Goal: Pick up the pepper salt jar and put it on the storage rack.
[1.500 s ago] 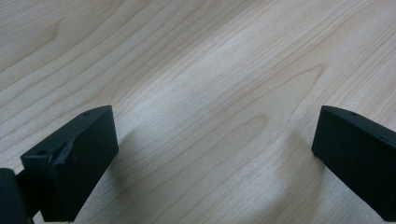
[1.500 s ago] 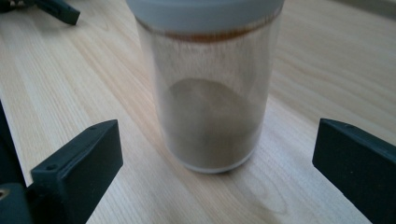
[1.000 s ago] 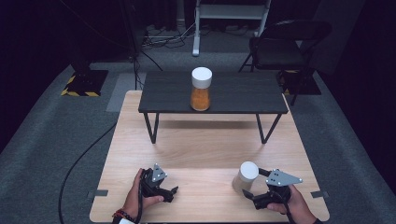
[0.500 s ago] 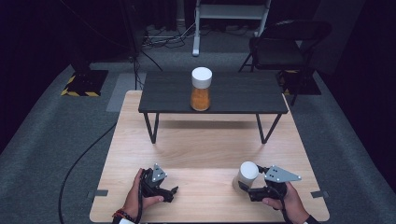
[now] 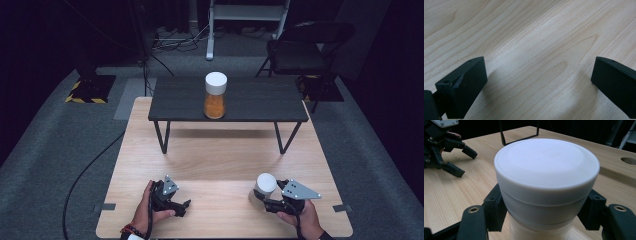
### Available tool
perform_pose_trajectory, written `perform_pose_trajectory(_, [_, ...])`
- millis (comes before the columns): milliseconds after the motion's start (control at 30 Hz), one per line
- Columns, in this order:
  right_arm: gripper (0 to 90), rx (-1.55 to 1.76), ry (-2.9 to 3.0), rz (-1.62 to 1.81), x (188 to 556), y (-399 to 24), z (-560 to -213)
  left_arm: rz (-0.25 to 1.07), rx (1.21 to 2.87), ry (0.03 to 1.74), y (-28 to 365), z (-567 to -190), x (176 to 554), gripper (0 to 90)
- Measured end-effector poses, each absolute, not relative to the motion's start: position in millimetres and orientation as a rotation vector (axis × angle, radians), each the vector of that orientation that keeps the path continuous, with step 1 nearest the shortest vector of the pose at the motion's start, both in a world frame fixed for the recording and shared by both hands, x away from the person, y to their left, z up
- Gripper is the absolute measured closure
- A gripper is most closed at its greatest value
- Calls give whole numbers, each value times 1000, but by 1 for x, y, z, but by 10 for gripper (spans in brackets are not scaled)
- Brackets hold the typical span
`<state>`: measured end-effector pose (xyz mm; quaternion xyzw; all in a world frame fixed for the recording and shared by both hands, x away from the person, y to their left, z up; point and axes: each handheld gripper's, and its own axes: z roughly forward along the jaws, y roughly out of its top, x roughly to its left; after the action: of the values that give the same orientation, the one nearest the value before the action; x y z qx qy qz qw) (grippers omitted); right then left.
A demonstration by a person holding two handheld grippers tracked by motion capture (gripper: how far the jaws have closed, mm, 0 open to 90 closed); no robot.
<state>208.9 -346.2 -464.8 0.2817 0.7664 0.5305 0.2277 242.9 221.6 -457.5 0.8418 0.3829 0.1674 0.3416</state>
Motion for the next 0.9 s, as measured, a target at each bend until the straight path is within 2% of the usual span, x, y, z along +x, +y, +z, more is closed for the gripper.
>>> perform_pose_trajectory(900, [345,809,2012,1449,199,-352,-447,435,2190,996,222,-457,243,4])
